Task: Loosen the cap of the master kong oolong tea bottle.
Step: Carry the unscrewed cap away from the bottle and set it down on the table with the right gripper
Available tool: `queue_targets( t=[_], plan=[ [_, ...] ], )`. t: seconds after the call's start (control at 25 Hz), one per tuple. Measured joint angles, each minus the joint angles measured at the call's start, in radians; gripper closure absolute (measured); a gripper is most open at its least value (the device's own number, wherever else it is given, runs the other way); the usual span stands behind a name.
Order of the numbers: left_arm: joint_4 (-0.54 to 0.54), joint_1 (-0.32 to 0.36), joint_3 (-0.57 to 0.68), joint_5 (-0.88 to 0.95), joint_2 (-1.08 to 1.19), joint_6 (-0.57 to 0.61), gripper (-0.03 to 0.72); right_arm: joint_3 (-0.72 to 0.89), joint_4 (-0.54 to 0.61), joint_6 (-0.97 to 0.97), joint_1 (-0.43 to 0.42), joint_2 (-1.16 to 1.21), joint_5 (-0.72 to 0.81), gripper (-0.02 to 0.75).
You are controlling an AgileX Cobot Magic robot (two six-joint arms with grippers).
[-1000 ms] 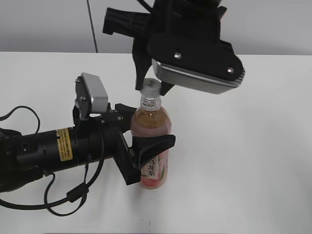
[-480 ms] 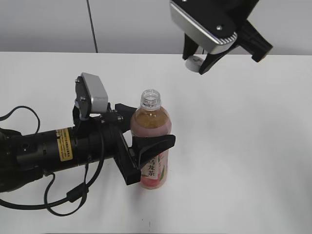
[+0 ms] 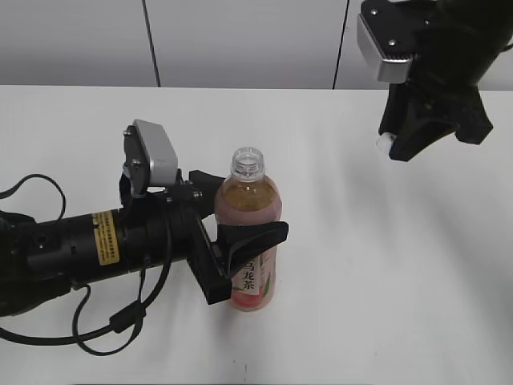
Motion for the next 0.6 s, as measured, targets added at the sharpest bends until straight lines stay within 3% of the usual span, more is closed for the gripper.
queue_targets(
  t=[0.32, 0.6],
  plan=[
    [-0.001, 0.0, 0.0, 0.0, 0.0, 0.0, 0.228, 0.14, -0.068, 0.357, -0.035, 0.0, -0.002, 0.467],
    [-0.001, 0.0, 0.0, 0.0, 0.0, 0.0, 0.228, 0.334, -0.153, 0.698, -0.038, 0.0, -0.144, 0.467]
  ],
)
